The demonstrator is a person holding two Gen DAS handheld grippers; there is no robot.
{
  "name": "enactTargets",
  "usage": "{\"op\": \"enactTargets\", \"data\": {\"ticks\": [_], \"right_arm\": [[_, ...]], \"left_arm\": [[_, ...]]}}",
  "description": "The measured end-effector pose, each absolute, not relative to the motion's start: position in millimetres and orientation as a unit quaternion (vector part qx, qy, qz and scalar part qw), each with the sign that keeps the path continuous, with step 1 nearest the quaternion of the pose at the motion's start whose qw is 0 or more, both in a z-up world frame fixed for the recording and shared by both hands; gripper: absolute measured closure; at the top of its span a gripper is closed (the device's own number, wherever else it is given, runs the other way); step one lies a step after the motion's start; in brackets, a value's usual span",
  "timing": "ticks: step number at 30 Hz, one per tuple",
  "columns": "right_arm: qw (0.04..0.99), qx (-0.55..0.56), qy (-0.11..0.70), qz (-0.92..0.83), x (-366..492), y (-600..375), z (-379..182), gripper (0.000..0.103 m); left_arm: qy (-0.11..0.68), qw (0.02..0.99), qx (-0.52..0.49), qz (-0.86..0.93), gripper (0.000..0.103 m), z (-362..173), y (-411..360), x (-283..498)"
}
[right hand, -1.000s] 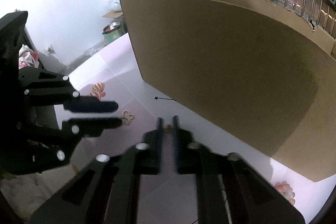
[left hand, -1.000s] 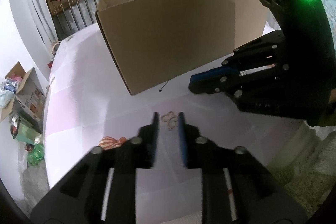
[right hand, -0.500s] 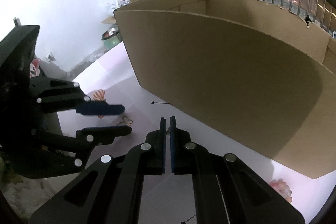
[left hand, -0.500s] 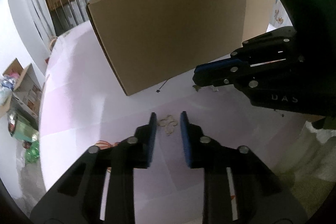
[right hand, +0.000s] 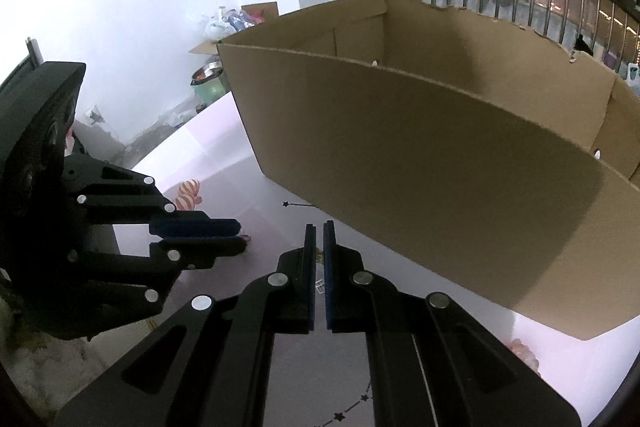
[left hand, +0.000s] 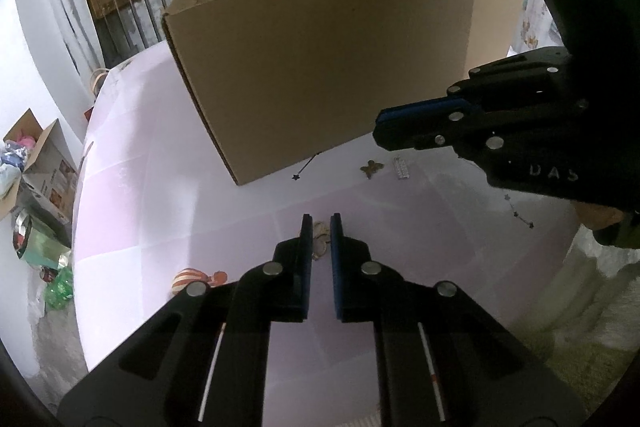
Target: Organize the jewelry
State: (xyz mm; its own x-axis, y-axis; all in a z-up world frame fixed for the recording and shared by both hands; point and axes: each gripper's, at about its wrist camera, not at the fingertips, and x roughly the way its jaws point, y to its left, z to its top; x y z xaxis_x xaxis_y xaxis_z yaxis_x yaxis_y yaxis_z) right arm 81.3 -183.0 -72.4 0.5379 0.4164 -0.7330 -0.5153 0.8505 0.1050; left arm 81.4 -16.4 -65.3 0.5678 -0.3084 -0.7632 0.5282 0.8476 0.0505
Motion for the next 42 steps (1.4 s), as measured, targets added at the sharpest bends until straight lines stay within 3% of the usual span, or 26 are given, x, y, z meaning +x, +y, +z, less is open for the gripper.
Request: {"op": "enactTargets", "data": {"ticks": [3,6,16,38,42], "right_arm": [[0.874,-0.057,0.401,0.266,82,-184,-73,0.099],[0.873,-0.056,0.404,0.267,82,-182,-75,0.099],[0.873,-0.041,0.41,0.262,79,-186,-78,0.098],[0.875,-0.027,0.408,0.258,78,-192,-79,0.098],[0.876,-0.025,0.407,0.257,77,-194,-77,0.098]], "left_arm": [[0.397,0.877,0.136,-0.235,0.093,-62,-13,81],[0.404,0.877,0.13,-0.226,0.084,-64,-10,81],[0.423,0.874,0.1,-0.217,0.084,-68,-13,83],[0.417,0.867,0.153,-0.225,0.084,-67,-22,78],[0.425,0.861,0.152,-0.236,0.092,-66,-23,78]]}}
